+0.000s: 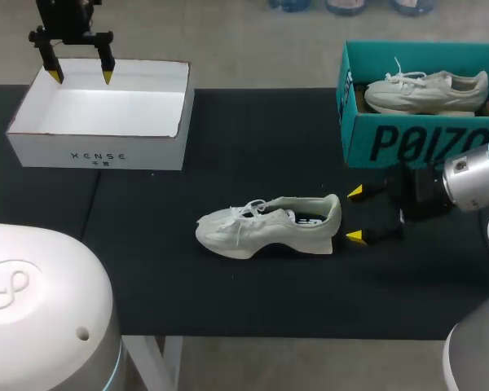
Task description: Take the shoe out of the shoebox, open the shoe tongue, remove and reinsert the insole, then place the shoe into the shoebox
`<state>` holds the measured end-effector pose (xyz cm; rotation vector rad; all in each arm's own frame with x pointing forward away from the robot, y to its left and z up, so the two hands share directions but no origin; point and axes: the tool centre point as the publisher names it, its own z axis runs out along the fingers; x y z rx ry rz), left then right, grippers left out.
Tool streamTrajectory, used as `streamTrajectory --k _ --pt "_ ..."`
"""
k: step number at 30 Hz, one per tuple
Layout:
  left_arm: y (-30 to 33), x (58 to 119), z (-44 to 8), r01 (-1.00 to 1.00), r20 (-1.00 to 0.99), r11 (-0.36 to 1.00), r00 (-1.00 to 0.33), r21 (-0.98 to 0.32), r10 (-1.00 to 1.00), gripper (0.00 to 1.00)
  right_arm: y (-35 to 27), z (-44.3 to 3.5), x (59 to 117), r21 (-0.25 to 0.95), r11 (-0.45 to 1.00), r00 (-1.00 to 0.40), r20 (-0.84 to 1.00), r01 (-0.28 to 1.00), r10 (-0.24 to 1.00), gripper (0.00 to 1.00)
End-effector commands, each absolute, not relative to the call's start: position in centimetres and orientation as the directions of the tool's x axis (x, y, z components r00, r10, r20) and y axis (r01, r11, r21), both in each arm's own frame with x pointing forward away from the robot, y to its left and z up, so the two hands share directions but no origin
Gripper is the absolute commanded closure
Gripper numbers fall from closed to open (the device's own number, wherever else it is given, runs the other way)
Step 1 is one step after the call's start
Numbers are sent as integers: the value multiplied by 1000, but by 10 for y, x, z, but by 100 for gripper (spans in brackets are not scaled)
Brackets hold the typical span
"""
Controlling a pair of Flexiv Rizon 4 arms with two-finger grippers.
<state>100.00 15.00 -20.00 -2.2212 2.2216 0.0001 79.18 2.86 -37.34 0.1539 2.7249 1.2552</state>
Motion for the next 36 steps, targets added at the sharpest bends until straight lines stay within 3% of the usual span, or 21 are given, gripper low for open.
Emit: streamTrajectory --k 1,14,36 --pt "150 1000 -200 -1000 0 0 0 0 -1000 0 36 -391 804 754 656 -991 -60 36 123 0" --pt "150 1000 -200 -1000 0 0 0 0 -1000 0 59 -406 817 764 645 -999 -26 -1 30 0" --pt "150 1000 -200 -1000 0 0 0 0 -1000 0 92 -423 807 791 611 -1000 26 27 11 0"
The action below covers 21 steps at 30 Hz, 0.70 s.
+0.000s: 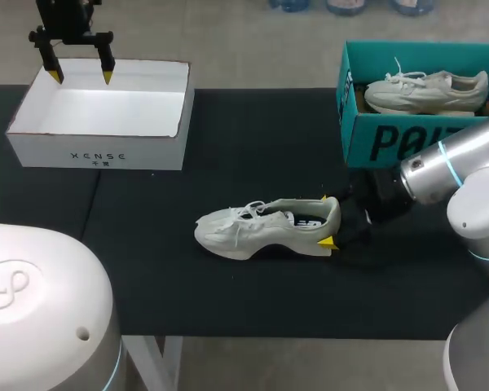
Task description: Take the shoe out of the shoebox, open the shoe tongue, remove and reinsert the insole, then place the shoe into the shoebox
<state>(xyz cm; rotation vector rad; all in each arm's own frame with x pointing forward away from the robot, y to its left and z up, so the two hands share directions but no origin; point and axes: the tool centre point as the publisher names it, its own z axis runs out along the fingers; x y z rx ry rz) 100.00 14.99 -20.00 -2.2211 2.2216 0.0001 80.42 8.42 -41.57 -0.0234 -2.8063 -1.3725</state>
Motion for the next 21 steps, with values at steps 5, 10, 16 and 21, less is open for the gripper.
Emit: streamTrajectory --k 5,10,16,21 --pt "150 1000 -200 -1000 0 0 0 0 -1000 0 97 -427 809 793 608 -999 31 35 17 0" --pt "150 1000 -200 -1000 0 0 0 0 -1000 0 104 -431 810 795 605 -999 37 41 20 0" --pt "150 1000 -200 -1000 0 0 0 0 -1000 0 109 -434 809 795 605 -999 43 51 27 91" --pt "150 1000 -200 -1000 0 0 0 0 -1000 0 108 -437 808 794 605 -998 58 65 32 100"
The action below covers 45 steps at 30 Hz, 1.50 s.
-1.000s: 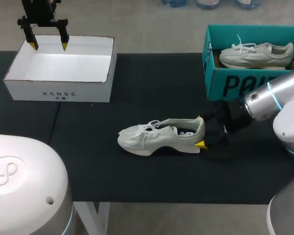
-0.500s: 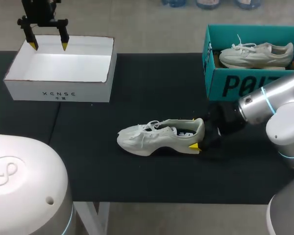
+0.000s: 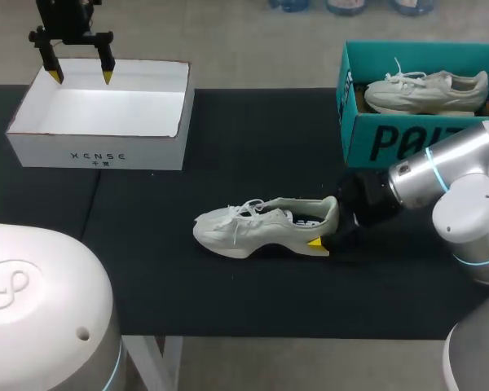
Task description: Take the shoe out of the shoebox, open the shoe tongue, remove and reinsert the insole, then place the shoe into the shoebox
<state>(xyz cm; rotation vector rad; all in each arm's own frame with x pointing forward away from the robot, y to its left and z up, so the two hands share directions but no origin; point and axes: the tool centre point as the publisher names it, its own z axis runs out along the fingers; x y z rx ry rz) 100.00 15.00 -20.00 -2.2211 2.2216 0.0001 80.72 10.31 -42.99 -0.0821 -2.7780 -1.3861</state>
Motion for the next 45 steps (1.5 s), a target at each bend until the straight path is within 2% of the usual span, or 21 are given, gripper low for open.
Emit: streamTrajectory --k 1,20,23,31,38,40,45 --pt "150 1000 -200 -1000 0 0 0 0 -1000 0 108 -437 808 794 605 -998 58 65 32 100" --pt "150 1000 -200 -1000 0 0 0 0 -1000 0 108 -437 808 794 605 -998 58 65 32 100" --pt "129 998 -201 -1000 11 -18 18 6 -1000 0 108 -437 808 794 605 -998 58 65 32 100" --pt "92 970 -215 -984 43 -162 166 70 -985 0 108 -437 808 794 605 -998 58 65 32 100" --pt "44 944 -217 -982 -42 -175 172 76 -984 0 108 -437 808 794 605 -998 58 65 32 100" --pt "26 938 -222 -987 -69 -115 108 115 -992 0 108 -437 808 794 605 -998 58 65 32 100" --pt "26 938 -222 -987 -69 -115 108 115 -992 0 108 -437 808 794 605 -998 58 65 32 100"
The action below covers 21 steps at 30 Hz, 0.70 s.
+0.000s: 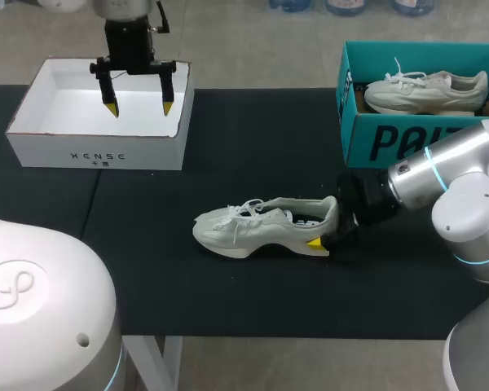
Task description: Take the shoe out of the shoebox, open the shoe tongue, remove and reinsert the insole, then place the shoe into the shoebox
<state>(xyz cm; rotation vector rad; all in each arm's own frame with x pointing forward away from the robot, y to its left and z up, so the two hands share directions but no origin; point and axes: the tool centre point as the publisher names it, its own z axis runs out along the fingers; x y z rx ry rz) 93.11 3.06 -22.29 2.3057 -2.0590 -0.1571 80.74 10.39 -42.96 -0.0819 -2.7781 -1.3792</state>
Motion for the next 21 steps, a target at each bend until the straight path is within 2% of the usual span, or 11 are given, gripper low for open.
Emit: streamTrajectory --k 1,9,11,13,15,21 --pt "26 938 -222 -987 -69 -115 108 115 -992 0 108 -437 808 794 605 -998 58 65 32 100" --pt "26 938 -222 -987 -69 -115 108 115 -992 0 108 -437 808 794 605 -998 58 65 32 100" --pt "17 934 -217 -980 -9 -157 157 121 -988 0 108 -437 808 794 605 -998 58 65 32 100" --pt "-3 928 -216 -973 -112 -158 141 168 -984 0 108 -437 808 794 605 -998 58 65 32 100" --pt "-13 919 -215 -970 -71 -172 162 170 -984 0 108 -437 808 794 605 -998 58 65 32 100" --pt "-40 889 -206 -962 -154 -218 194 163 -969 0 108 -437 808 794 605 -998 58 65 32 100"
